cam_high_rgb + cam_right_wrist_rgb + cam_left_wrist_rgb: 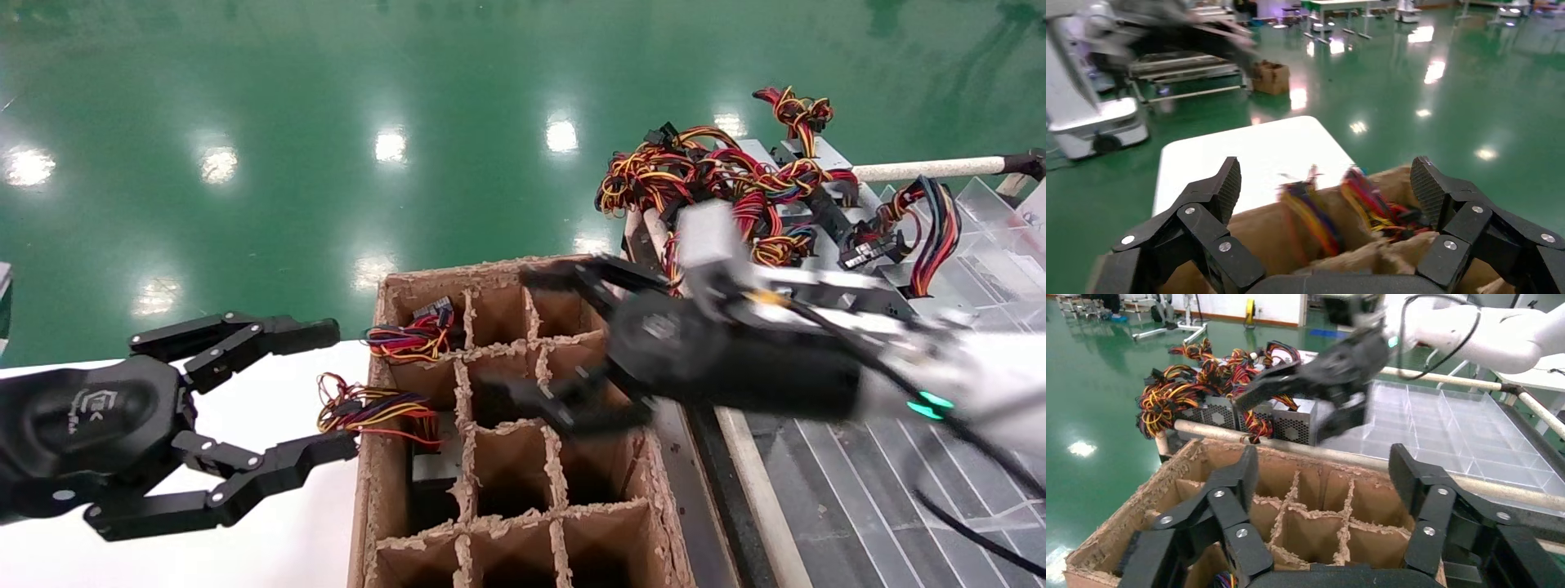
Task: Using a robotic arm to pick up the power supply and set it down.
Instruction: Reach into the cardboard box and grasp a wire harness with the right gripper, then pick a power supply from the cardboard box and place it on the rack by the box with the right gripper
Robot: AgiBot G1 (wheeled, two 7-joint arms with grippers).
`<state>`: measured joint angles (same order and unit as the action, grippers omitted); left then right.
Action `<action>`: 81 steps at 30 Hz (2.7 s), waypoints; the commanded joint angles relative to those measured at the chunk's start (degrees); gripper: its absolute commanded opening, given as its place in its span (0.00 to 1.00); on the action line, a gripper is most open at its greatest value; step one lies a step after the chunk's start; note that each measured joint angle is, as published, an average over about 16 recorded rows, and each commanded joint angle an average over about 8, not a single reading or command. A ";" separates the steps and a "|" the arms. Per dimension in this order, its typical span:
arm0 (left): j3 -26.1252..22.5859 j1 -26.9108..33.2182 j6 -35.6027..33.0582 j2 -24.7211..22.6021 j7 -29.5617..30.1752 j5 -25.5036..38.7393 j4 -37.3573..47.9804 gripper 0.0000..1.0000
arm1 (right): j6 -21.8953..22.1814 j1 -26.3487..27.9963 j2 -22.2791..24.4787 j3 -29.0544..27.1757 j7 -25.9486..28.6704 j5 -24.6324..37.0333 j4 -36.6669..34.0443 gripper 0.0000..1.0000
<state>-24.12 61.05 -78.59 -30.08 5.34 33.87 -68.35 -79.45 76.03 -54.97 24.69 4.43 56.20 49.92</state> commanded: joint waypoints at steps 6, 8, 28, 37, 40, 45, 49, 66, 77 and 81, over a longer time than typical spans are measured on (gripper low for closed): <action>0.00 0.00 0.00 0.00 0.00 0.00 0.00 0.00 | 2.88 6.76 -12.22 4.00 -7.44 6.11 -17.87 1.00; 0.00 0.00 0.00 0.00 0.00 0.00 0.00 0.00 | 3.90 8.59 -15.39 5.28 -9.47 8.07 -22.18 1.00; 0.00 0.00 0.00 0.00 0.00 0.00 0.00 0.00 | 11.81 12.15 -23.05 11.38 -15.44 7.48 -33.33 0.00; 0.00 0.00 0.00 0.00 0.00 0.00 0.00 0.00 | 12.70 12.46 -23.00 14.93 -14.92 6.53 -32.98 0.00; 0.00 0.00 0.00 0.00 0.00 0.00 0.00 0.00 | 13.44 12.74 -22.96 16.02 -15.06 6.38 -32.84 0.00; 0.00 0.00 0.00 0.00 0.00 0.00 0.00 0.00 | 14.44 13.16 -22.90 17.58 -15.23 5.99 -32.85 0.00; 0.00 0.00 0.00 0.00 0.00 0.00 0.00 0.00 | 14.98 13.21 -22.88 18.60 -15.44 5.32 -33.06 0.00; 0.00 0.00 0.00 0.00 0.00 0.00 0.00 0.00 | 15.81 13.72 -22.73 22.00 -16.30 1.21 -33.60 0.00; 0.00 0.00 0.00 0.00 0.00 0.00 0.00 0.00 | 15.01 16.06 -21.89 21.02 -18.13 -3.25 -34.85 0.00; 0.00 0.00 0.00 0.00 0.00 0.00 0.00 0.00 | 13.56 18.09 -21.06 20.08 -19.30 -4.79 -34.96 0.00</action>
<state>-24.12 61.05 -78.59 -30.08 5.34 33.87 -68.35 -66.11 94.43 -75.77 44.78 -14.63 51.59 15.35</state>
